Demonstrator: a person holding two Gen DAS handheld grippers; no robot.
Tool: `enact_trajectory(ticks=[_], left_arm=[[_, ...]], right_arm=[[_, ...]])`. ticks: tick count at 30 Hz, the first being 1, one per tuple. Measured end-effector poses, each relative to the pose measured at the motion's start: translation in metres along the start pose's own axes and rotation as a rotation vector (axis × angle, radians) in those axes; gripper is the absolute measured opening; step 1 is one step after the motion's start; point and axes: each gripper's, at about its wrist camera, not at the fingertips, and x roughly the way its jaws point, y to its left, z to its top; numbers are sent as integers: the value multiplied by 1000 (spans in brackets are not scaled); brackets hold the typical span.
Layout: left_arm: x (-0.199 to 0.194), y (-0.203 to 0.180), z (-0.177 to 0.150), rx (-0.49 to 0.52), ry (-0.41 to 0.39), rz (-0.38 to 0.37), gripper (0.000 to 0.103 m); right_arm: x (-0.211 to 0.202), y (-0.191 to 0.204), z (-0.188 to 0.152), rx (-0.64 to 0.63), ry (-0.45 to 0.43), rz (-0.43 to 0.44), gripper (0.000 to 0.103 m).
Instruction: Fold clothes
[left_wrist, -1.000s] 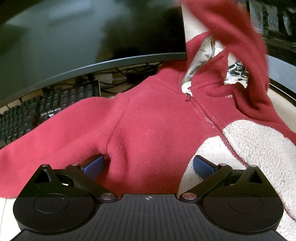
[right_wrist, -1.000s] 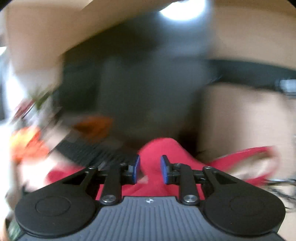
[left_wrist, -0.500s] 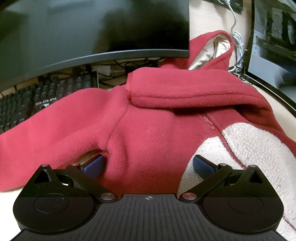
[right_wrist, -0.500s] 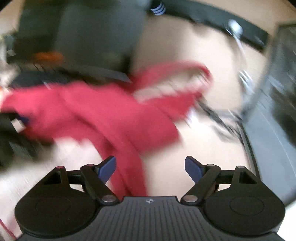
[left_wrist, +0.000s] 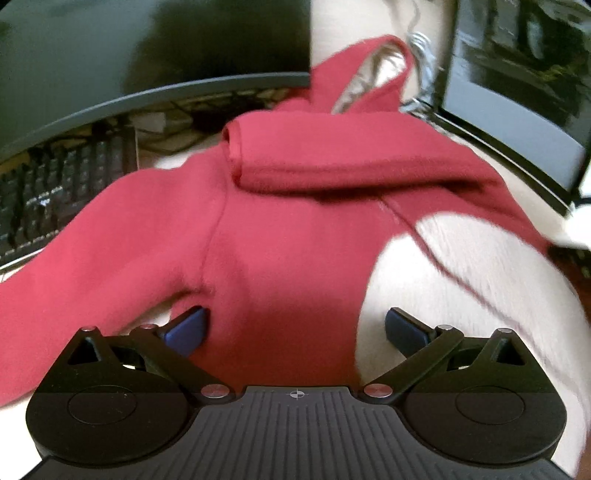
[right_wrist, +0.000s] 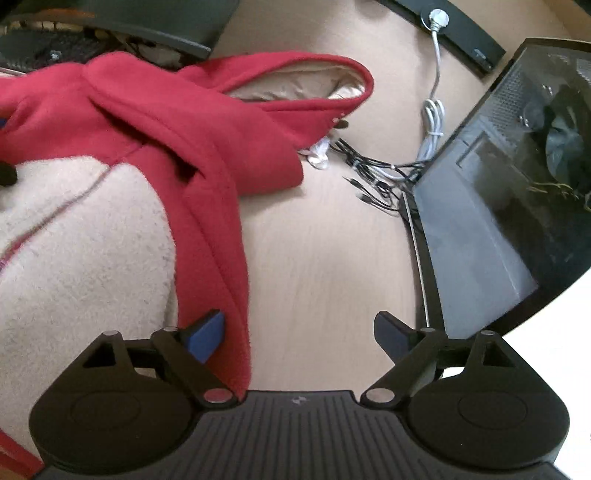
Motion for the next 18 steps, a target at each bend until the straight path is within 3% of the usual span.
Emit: enact_trajectory(ticks=[2,4,7,9,10,11,14,18], left_arm=[[-6,7,1,-58,23,-25,103],[-16,22,8,-205,24,-97,103],[-25,43,20,-439,-22,-188,103],[-29,51,29,-548,-62,-211,103],[-29,50,35,-559,-77,-198,103],[-29,50,40,-567,-90,-183,103],[-27,50,51,-609,-102,-188,103],[-19,58,63,-691,-123,-215,103]], right_arm=[[-7,0,15,10,-66,42,88],[-8,4,33,4,-133,77,86],[26,22,61,-14,-132,144,79],[52,36,76,-31,-115,176,65],[64,40,80,-35,-108,163,41],[75,43,83,-33,-108,140,34],[65,41,91,9,-210,159,34],[68,63,79,-131,-202,236,37]])
